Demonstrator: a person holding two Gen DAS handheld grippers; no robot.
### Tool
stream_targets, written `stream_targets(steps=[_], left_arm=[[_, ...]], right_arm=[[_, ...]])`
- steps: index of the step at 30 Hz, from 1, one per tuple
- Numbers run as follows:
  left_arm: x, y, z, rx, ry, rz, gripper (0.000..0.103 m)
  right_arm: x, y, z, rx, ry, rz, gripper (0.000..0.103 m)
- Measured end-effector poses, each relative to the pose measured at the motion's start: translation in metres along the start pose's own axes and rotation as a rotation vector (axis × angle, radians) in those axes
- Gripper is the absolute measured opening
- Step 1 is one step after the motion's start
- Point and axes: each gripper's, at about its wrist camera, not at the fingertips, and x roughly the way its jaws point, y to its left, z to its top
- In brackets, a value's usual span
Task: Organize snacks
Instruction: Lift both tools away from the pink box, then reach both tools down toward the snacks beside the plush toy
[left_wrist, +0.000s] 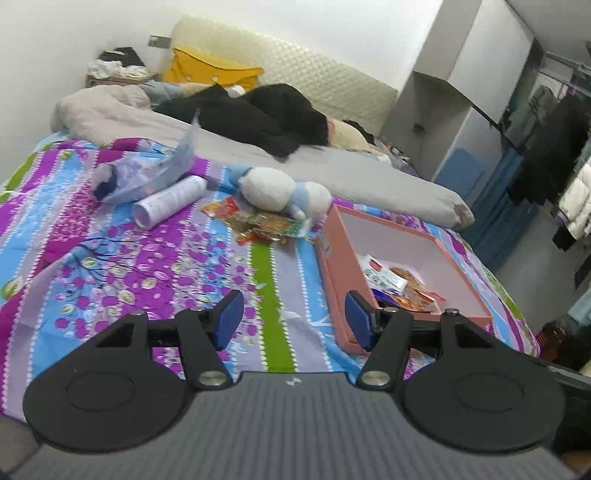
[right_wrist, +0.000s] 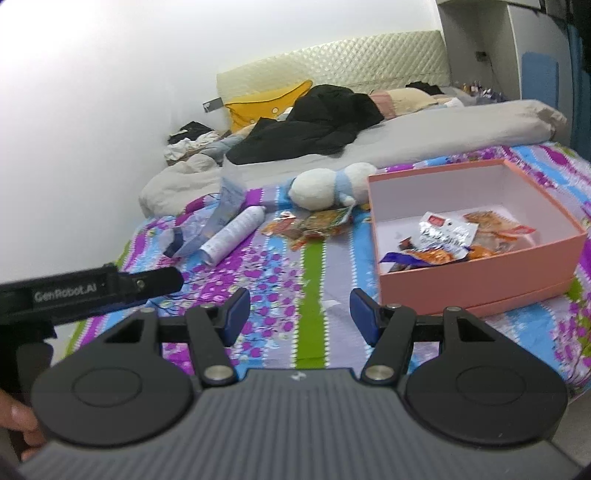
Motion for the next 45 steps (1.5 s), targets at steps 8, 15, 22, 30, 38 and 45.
stream_targets(steps=[8,15,22,30,38,45], left_arm=[[0.003,0.028,-0.012,-0.062,0.004,0.025,0.066],[0.040,0.055,-0.017,-0.078,0.047,0.033,0.067],[0.079,0.091,-0.009,-0.107,0.046,0.002,0.067],[0.131,0.126,0.010,-0.162,0.046,-0.031,0.067],[0.206,0.143,0.024,-0.239,0.051,-0.105,0.067],[0.286,0.150,0.022,-0.308,0.106,-0.157,0.066]], right_arm=[[0.006,0.009,-0.010,0.005,0.019,0.012,0.062],[0.027,0.011,-0.005,0.011,0.021,0.015,0.062],[0.058,0.013,-0.001,-0.008,-0.035,0.010,0.062],[0.102,0.014,0.009,0.020,-0.067,-0.022,0.062],[0.156,0.012,0.017,0.002,-0.069,-0.026,0.062],[0.214,0.002,0.030,0.055,-0.063,-0.073,0.060]])
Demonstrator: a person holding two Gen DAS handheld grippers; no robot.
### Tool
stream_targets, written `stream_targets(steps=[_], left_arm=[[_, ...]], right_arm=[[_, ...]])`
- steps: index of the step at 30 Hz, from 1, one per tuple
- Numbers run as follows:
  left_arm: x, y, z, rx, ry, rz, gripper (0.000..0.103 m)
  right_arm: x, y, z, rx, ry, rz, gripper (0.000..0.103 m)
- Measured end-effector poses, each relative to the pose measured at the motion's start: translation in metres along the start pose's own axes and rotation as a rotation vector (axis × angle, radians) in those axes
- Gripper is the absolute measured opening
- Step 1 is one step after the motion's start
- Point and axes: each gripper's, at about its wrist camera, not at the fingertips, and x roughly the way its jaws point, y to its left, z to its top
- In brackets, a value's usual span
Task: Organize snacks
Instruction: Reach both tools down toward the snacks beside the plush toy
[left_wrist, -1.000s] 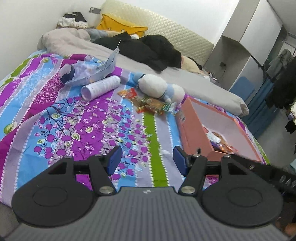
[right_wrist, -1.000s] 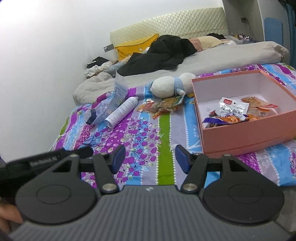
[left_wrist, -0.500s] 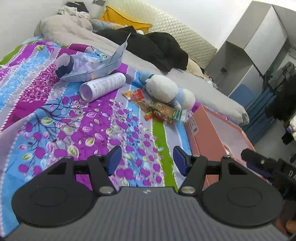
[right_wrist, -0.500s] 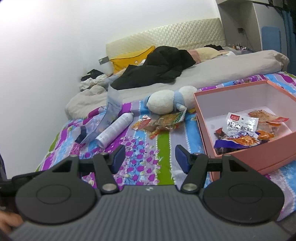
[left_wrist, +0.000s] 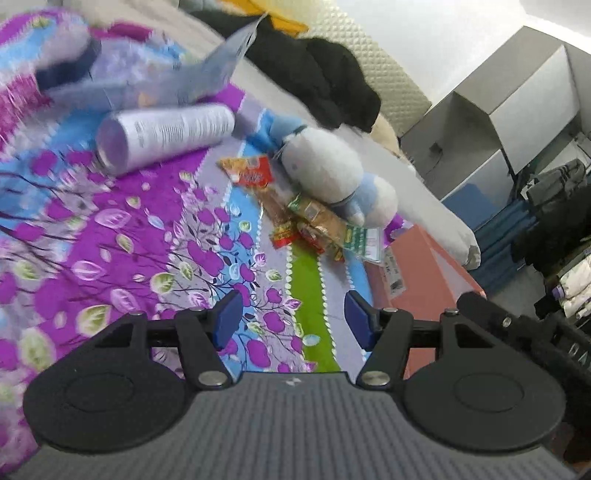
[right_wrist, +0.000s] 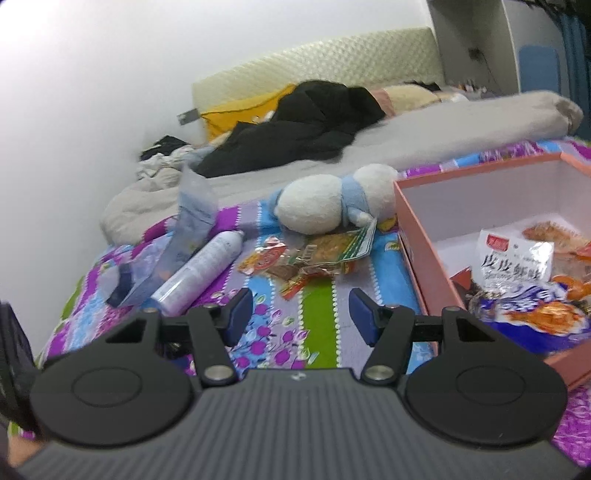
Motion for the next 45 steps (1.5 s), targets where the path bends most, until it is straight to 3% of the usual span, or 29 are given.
stream_targets(steps=[4,6,10,22,30,31,33,34,35,45], left_arm=[[0.040,0.018,0.010,-0.076,0.032,-0.058,0.065],[0.058,0.025,0.015,-0.096,0.044,-0.065,0.062],[0.089,0.043,0.022,-0.211,0.068,-0.156,0.061],[0.163,0.038,0.044,-0.172,0.111,-0.164,0.045],[0.184,0.051,0.050,-0.247,0.096,-0.165,0.008],[0.186,0.051,0.051,-0.245,0.097,-0.164,0.007],[0.187,0.047,0.053,-0.228,0.093,-0.156,0.005],[0.187,0.045,0.053,-0.220,0.088,-0.152,0.005],[0.184,0.044,0.052,-0.213,0.085,-0.157,0.004],[0.145,0.032,0.042,-0.161,0.074,-0.148,0.002]], right_arm=[[0.035,0.003,0.003,-0.015,0.012,-0.002,0.051],[0.053,0.002,0.004,-0.020,0.010,-0.015,0.051],[0.086,-0.007,0.005,-0.007,0.014,-0.036,0.051],[0.147,-0.032,0.010,0.032,0.001,-0.129,0.051],[0.167,-0.030,0.018,0.000,-0.031,-0.149,0.051],[0.169,-0.030,0.018,0.000,-0.029,-0.148,0.049],[0.172,-0.030,0.020,-0.002,-0.026,-0.145,0.026],[0.172,-0.029,0.020,-0.006,-0.024,-0.148,0.021],[0.172,-0.029,0.020,-0.010,-0.022,-0.149,0.010],[0.138,-0.019,0.022,-0.013,-0.038,-0.097,0.003]])
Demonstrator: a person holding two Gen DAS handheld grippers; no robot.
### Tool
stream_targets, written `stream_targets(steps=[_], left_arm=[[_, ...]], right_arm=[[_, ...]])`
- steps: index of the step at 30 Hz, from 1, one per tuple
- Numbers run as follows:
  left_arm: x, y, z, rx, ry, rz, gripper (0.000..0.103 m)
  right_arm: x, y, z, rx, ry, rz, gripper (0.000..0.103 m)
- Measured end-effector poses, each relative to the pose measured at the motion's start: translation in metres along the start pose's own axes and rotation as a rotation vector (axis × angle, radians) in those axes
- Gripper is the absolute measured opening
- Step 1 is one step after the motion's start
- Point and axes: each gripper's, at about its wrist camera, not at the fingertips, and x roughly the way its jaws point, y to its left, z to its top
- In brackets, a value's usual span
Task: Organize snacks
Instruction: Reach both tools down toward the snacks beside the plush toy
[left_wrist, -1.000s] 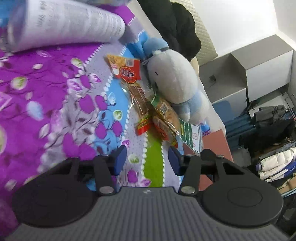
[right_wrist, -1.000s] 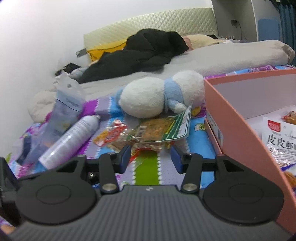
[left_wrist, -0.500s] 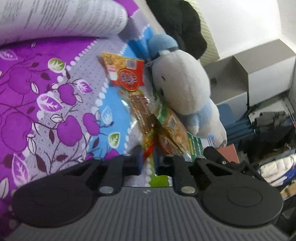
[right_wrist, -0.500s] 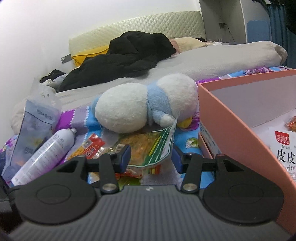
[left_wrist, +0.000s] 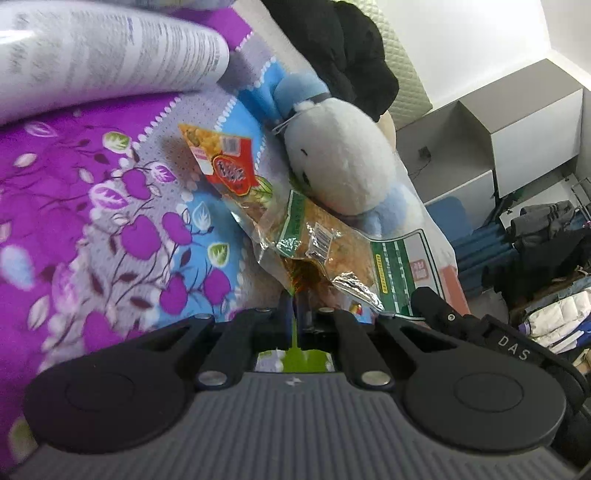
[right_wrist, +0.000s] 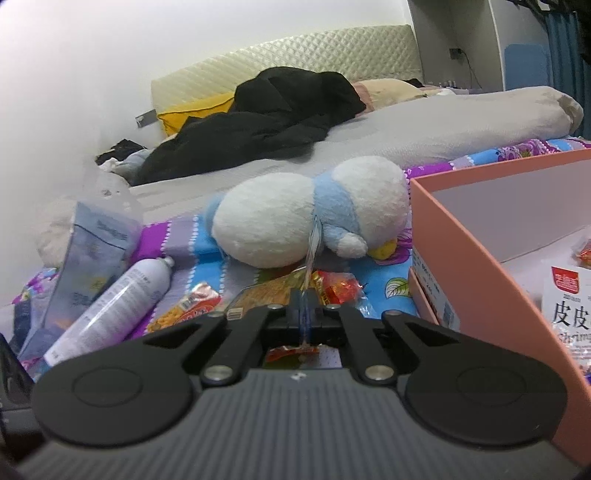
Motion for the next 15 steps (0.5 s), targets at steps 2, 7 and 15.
stream_targets(steps=[2,7,15], left_arm=[[-0.013,-0.001,-0.005,-0.008,-0.005,0.008,0.002],[-0.050,-0.004,-0.025,-0.012,-0.007,0.015,0.002],[-0.110,-0.009,-0.070,-0.014,0.006,0.037,0.002]], right_arm=[[-0.010,0.001,0.000,0.003,-0.002,0.006,0.003],[-0.039,0.002,-0.007,0.010,0.008,0.026,0.003],[-0.092,0.005,-0.029,-0.007,0.051,0.064,0.003]])
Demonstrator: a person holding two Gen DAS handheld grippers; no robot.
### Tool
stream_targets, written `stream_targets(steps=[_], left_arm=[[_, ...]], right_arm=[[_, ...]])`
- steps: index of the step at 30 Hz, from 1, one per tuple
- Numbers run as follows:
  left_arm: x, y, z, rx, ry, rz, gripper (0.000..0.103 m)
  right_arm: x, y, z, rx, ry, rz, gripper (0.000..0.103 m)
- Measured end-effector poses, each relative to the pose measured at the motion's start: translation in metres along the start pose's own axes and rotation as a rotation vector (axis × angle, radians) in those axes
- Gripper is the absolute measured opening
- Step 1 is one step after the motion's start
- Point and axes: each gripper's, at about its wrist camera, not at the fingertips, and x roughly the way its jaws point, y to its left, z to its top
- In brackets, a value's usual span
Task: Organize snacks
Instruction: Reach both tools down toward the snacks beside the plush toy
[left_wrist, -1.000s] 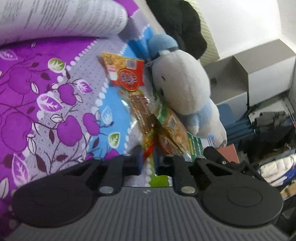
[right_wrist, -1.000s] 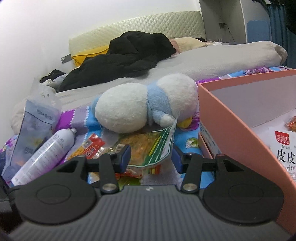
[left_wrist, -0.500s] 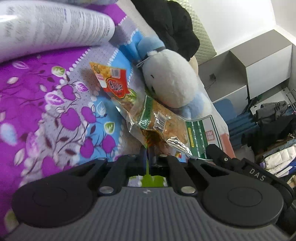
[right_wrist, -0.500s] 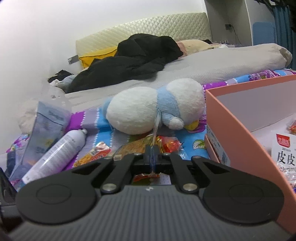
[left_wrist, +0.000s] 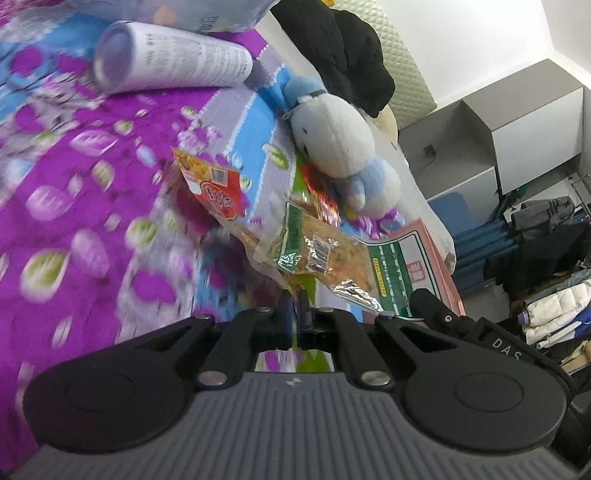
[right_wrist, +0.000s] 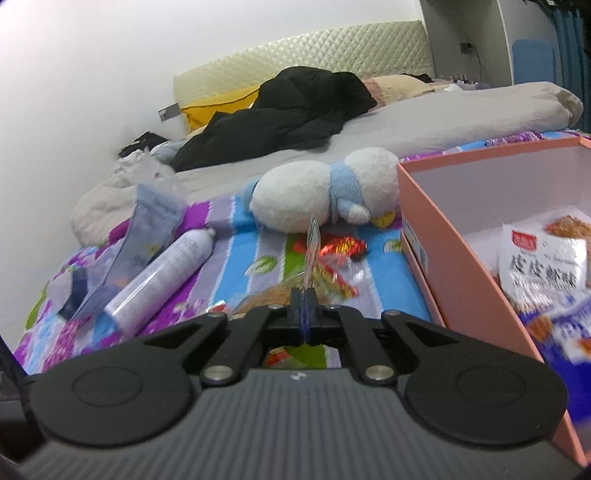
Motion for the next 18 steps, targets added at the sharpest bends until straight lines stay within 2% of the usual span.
stream_targets(steps=[5,12,18], left_arm=[[-0.026,0.002,-0.027,-0.025,0.015,0.017,0.002],[-0.054,-0.012,-0.056,0.026,0.052,0.049,0.002],[-0.076,-0.015,-0.079,0.022,0.091,0.048,0.002]], right_arm=[[-0.029,0.000,-0.016,-0.007,0.020,0.010,0.003],[-0.069,-0.008,-0.034,0.002,0.036,0.003,0.003],[-0.095,-0.015,-0.053,-0.021,0.083,-0.026,0.003]])
